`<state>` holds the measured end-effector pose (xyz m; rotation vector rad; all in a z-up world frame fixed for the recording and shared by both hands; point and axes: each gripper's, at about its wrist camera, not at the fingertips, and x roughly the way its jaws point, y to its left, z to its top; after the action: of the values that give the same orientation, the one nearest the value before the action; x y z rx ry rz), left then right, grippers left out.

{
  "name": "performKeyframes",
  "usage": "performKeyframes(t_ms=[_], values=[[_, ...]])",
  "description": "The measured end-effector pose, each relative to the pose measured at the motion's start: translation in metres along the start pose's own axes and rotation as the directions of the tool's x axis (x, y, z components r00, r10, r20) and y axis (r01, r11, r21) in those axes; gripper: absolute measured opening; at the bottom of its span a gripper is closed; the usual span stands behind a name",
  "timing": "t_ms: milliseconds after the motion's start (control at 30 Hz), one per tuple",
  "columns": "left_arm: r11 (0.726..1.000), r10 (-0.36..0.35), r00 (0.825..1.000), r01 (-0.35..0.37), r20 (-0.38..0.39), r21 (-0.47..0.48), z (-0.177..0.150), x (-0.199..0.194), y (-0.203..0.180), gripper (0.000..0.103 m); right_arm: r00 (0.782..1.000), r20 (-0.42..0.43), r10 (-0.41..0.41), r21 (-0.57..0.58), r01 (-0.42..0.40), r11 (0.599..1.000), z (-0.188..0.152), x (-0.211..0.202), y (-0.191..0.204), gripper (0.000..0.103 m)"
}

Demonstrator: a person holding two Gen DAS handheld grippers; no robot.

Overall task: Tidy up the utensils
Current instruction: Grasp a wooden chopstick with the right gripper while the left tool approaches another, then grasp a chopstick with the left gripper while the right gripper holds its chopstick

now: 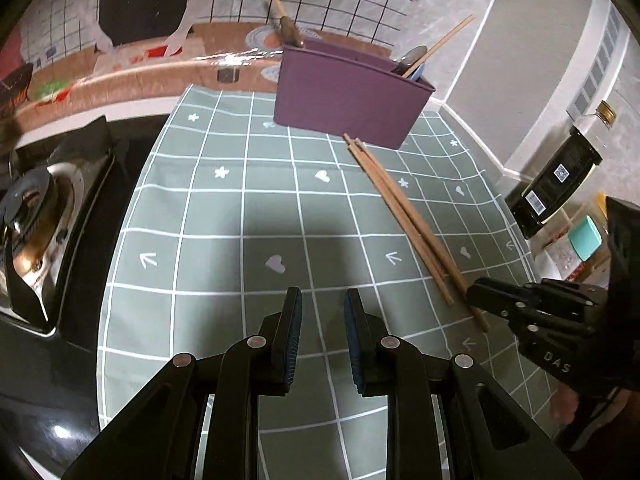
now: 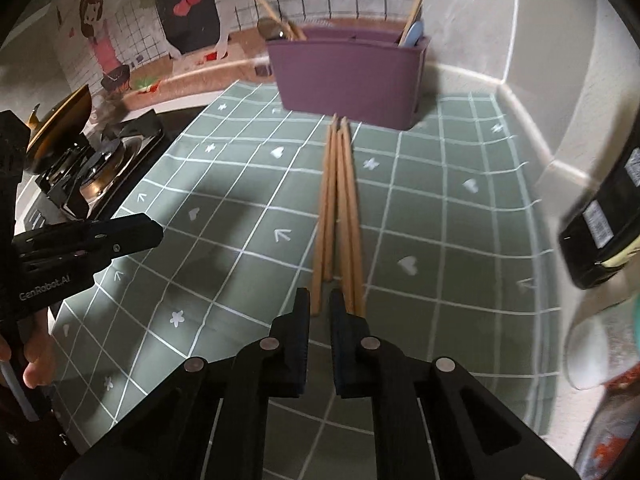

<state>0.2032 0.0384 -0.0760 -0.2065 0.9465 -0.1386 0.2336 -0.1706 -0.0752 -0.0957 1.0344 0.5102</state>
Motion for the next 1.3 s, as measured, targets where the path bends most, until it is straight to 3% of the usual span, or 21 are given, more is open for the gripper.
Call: performKeyframes(t_ms=[533,833,967,1167,1300], values=[[1.0,-0.003,0.999,0.002,-0.038,-0.025,-0.006,0.008,0.0,0.023,0.999,-0.037,0.004,0.024,-0.003,1.0,0.009,0.035,-0.012,0.01],[1.0,-0.001,0.999,0.0,-0.038,-0.022,-0.009,0.01,-0.007,0.023,0.998,-0.012,-0.058,-0.059,0.057,0.997,0.016,0.042,0.001,0.01],[1.0,-0.002,1.0,0.002,-0.029,-0.007,-0.012,0.01,-0.015,0.023,0.997,-0.003,-0.082,-0.063,0.081,0.995,0.013,0.038,-0.001,0.006],[0.999,-0.033,0.999,0.034,-0.042,0.018,-0.018,0.018,-0.037,0.023,0.992,0.08,-0.098,0.009,0.097,0.995,0.01,0.005,-0.019,0.006],[0.992,-0.067,0.997,0.07,-0.039,0.101,-0.022,0.022,-0.066,0.023,0.99,0.093,-0.101,0.057,0.096,0.994,0.006,-0.006,-0.032,0.006]])
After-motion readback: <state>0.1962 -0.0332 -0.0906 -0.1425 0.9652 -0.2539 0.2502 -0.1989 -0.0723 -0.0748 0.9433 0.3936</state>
